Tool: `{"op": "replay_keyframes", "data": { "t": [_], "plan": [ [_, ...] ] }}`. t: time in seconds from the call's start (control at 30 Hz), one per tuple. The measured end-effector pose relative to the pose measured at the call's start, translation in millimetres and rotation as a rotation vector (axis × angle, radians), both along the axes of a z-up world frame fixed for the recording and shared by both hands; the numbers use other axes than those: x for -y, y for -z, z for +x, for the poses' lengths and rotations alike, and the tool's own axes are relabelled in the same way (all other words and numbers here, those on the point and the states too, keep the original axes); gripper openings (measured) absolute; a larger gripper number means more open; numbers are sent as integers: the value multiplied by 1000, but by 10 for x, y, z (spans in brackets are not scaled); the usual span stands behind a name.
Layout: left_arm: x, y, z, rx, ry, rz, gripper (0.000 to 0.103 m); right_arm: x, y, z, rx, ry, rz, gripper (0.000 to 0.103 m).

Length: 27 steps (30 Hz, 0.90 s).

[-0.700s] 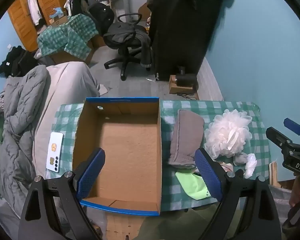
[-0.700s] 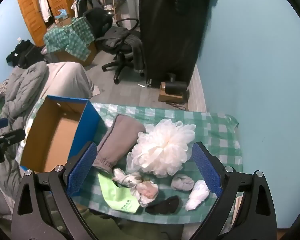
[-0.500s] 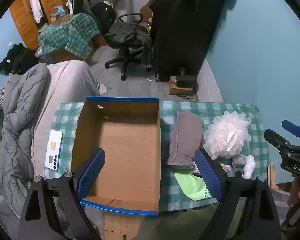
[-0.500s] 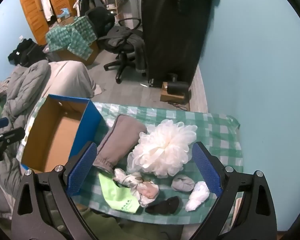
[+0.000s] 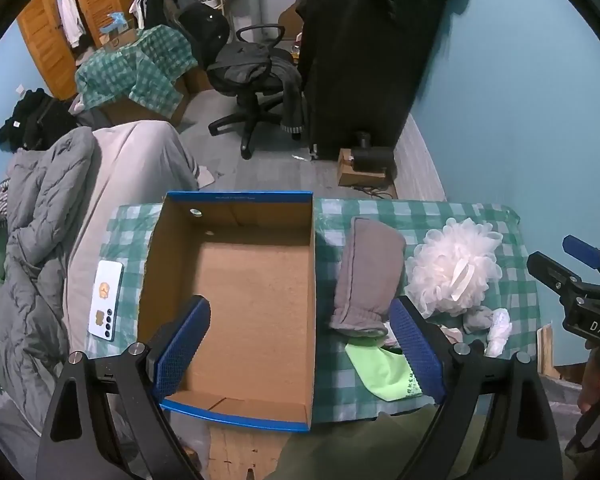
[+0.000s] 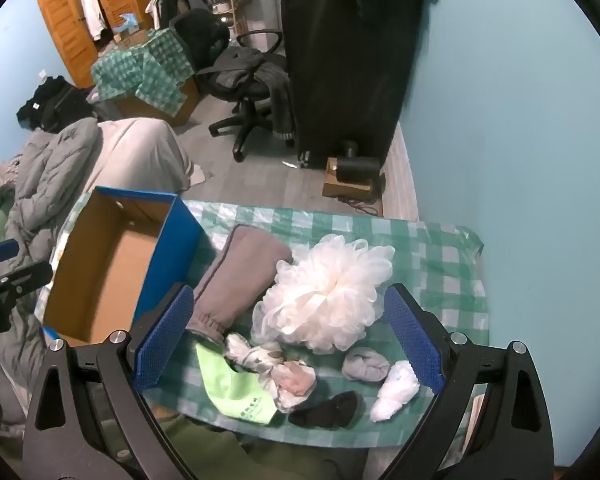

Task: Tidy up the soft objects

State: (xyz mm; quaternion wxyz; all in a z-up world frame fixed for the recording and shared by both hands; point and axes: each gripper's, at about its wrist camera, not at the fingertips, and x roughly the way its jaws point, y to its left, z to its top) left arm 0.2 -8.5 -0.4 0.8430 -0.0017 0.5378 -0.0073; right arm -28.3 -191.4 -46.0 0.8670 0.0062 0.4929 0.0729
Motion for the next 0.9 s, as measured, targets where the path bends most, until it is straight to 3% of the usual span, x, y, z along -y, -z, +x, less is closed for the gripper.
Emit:
{"op": "replay_keyframes", "data": {
  "t": [0.9],
  "plan": [
    [19, 39, 37, -5, -5, -11, 92, -19, 104, 70, -12, -18, 3, 95]
  ]
}}
